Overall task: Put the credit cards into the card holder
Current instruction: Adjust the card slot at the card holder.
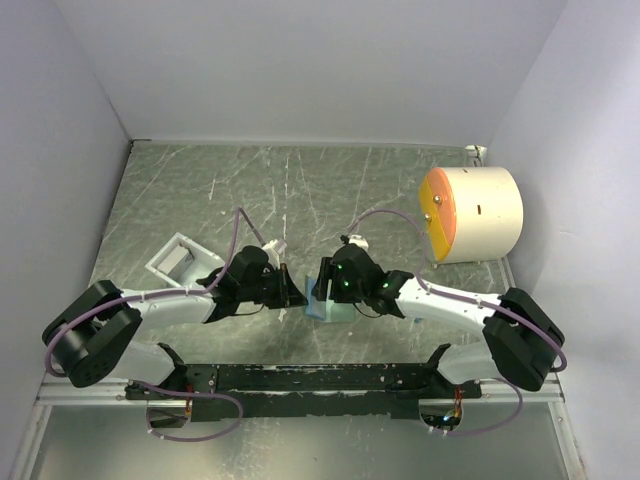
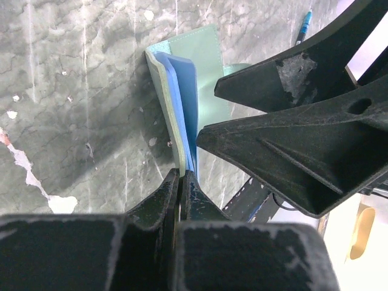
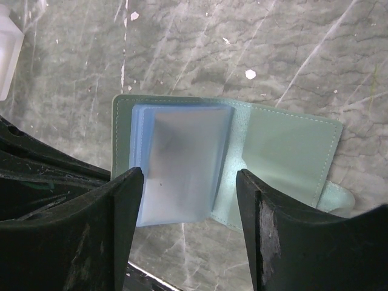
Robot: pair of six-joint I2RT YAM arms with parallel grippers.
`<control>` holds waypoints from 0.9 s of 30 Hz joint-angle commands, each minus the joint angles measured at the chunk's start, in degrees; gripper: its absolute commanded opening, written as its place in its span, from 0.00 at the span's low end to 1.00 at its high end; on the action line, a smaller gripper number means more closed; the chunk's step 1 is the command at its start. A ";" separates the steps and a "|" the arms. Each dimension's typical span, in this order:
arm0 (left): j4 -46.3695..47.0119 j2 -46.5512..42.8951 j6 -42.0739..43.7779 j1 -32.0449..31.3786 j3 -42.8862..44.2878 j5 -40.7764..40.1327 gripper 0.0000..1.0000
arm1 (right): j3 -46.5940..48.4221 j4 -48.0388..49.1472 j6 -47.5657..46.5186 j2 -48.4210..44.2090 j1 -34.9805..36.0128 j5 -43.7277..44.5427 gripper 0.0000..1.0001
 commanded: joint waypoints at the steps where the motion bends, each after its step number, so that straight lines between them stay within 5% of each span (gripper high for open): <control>1: -0.73 -0.87 1.36 -0.66 0.63 -1.69 0.07 | 1.54 0.61 -0.12 1.33 0.66 0.33 0.64; 27: -1.55 -1.57 1.76 -0.97 0.50 -2.66 0.07 | 1.68 1.53 -0.59 3.22 1.56 0.31 0.70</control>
